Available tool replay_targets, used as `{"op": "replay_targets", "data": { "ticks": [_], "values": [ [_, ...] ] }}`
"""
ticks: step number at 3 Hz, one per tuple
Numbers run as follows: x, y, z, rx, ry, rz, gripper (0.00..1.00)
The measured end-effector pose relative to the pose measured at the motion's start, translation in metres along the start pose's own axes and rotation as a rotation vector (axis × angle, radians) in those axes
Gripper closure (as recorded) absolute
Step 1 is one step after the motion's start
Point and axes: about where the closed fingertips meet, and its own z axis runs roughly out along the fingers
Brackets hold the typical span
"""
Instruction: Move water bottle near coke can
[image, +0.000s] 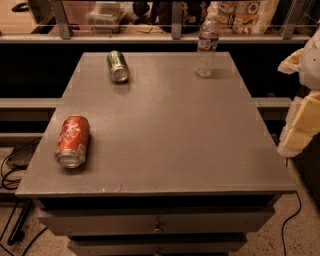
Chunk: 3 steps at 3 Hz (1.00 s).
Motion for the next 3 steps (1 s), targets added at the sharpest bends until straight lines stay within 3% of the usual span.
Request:
{"op": "replay_targets", "data": {
  "ticks": [1, 2, 3],
  "values": [
    [0.000, -0.001, 0.000, 0.002, -0.006, -0.001, 0.00],
    [-0.005, -0.013, -0.001, 0.029, -0.125, -0.011, 0.00],
    [-0.019, -0.044, -0.001, 0.089, -0.264, -0.022, 0.00]
  ]
}}
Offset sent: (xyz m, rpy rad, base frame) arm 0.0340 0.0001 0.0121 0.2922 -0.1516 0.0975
